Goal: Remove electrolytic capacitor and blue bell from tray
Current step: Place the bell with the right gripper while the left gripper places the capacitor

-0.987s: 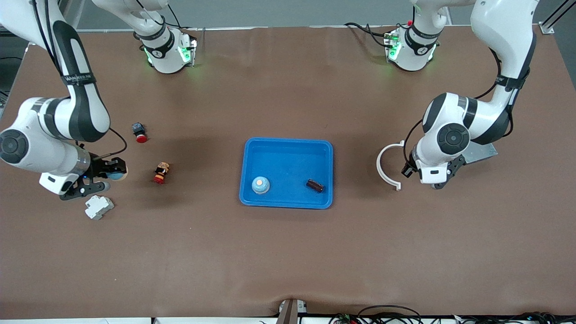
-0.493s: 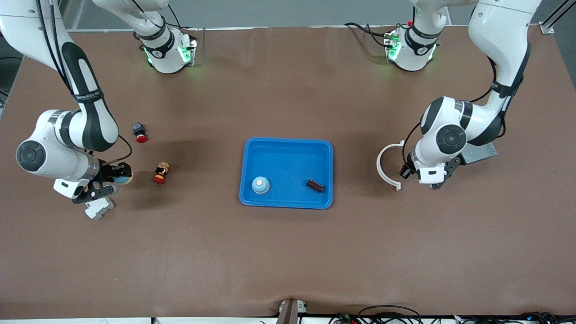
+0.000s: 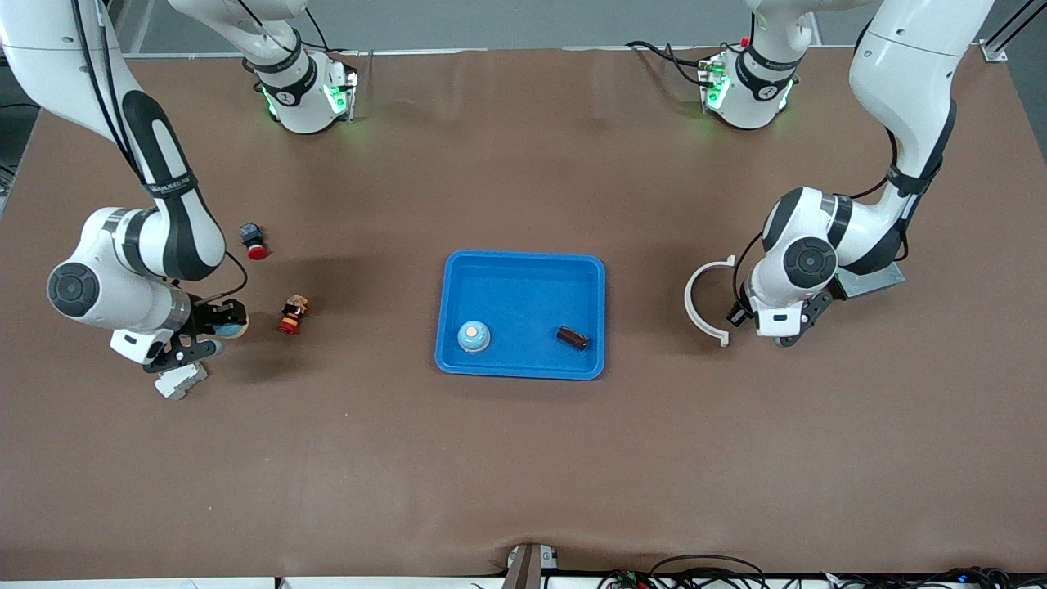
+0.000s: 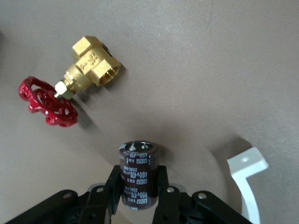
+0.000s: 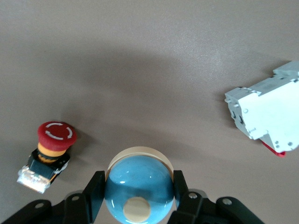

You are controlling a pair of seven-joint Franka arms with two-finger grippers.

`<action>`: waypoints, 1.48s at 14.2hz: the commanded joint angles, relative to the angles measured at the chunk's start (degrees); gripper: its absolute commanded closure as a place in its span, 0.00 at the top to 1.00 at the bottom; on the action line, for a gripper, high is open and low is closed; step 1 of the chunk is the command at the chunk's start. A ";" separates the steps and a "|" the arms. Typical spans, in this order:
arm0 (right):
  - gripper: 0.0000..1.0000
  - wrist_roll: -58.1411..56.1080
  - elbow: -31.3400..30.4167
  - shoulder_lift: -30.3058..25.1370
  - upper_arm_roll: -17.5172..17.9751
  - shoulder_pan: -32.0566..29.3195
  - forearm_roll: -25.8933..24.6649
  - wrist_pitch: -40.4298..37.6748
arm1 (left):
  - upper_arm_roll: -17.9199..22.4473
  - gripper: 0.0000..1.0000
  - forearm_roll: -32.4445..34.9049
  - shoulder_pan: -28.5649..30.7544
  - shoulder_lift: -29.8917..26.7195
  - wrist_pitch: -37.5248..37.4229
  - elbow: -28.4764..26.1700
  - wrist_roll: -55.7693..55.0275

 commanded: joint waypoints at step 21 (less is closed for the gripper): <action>1.00 0.52 1.05 2.67 0.87 -0.76 -0.17 1.74 | -7.62 1.00 -9.84 -4.74 -1.33 -15.08 17.64 -19.35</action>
